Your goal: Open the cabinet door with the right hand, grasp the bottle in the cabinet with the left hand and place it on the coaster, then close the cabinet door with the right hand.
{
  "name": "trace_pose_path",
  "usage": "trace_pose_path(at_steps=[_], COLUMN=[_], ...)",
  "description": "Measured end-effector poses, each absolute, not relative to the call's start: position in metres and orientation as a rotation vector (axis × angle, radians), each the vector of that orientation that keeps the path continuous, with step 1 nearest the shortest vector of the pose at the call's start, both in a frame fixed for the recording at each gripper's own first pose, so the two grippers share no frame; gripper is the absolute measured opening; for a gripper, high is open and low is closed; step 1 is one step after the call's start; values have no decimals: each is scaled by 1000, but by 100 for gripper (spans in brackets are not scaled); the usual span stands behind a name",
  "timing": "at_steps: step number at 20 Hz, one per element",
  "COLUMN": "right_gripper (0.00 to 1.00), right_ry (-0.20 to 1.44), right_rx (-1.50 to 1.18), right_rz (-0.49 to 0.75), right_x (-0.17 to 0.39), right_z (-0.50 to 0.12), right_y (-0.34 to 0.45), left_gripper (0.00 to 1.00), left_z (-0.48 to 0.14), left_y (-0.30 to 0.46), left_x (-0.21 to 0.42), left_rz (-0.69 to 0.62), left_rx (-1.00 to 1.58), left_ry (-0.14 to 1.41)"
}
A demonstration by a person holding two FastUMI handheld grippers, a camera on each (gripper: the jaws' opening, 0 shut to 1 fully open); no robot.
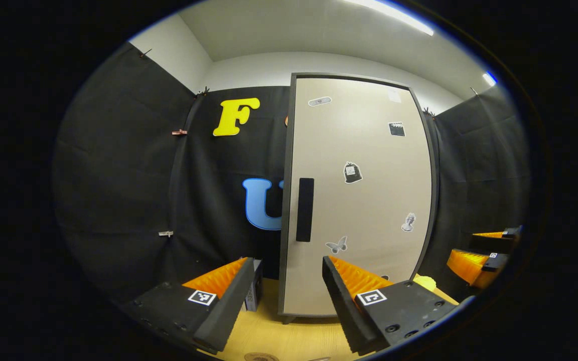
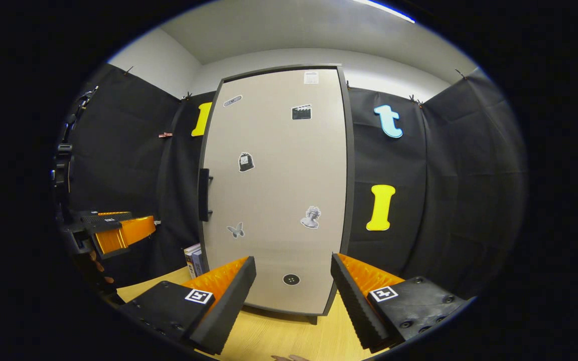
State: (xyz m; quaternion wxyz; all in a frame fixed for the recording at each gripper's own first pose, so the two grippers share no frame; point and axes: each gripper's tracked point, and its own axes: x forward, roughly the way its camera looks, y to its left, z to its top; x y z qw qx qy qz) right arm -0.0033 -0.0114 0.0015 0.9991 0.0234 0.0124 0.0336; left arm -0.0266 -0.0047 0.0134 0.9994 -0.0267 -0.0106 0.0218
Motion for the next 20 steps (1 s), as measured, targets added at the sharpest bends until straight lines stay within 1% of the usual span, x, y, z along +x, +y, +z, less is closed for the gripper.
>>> trace_pose_path(at_steps=[1, 2, 8, 11, 15, 18, 20], right_gripper=[97, 97, 97, 98, 97, 98, 98], right_ry=[27, 30, 43, 35, 36, 27, 28], right_rx=[45, 47, 69, 38, 47, 53, 34], right_rz=[82, 103, 181, 175, 156, 74, 43], right_x=[-3, -2, 11, 17, 26, 38, 48], right_z=[1, 0, -2, 2, 8, 11, 11], right_y=[-8, -4, 29, 44, 82, 111, 137], left_gripper=[83, 86, 87, 87, 86, 87, 86], left_z=[14, 13, 4, 5, 1, -5, -6], left_y=[0, 5, 40, 63, 93, 121, 137], left_x=[-30, -34, -50, -46, -33, -21, -13], left_rz=[58, 76, 142, 159, 99, 7, -64], left_rx=[-48, -40, -42, -45, -60, -73, -79], left_ry=[-21, -20, 3, -10, -12, 7, 13])
